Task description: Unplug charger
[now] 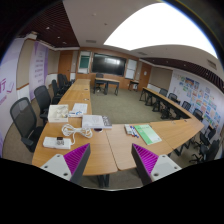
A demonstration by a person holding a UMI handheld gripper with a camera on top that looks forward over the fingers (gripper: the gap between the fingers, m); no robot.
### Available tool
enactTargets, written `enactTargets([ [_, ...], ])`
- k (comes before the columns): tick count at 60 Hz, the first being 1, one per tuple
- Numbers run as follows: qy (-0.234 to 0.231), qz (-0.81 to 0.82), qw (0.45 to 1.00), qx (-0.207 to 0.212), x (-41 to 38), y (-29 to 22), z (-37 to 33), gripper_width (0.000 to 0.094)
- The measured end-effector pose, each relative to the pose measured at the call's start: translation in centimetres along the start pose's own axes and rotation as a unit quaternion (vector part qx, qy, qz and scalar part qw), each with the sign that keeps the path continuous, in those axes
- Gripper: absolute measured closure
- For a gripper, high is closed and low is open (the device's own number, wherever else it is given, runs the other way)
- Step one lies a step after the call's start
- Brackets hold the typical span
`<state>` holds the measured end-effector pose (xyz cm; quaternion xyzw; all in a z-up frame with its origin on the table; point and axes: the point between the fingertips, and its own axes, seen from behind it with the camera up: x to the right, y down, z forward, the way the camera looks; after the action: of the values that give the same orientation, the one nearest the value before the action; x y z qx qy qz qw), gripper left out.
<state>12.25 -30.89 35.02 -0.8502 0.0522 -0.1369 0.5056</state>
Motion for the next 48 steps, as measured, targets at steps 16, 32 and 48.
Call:
enactTargets([
  [16,-0.024,0.007,0.998,-0.06,-3.7,9.8,2.3,0.0084],
  [32,-0.115,0.015,0.988,-0.099,-17.1,19.3,6.8,0.0082],
  [48,-0.157,0.022,0.986,-0.055,-30.8,15.3,17.3,0.0079],
])
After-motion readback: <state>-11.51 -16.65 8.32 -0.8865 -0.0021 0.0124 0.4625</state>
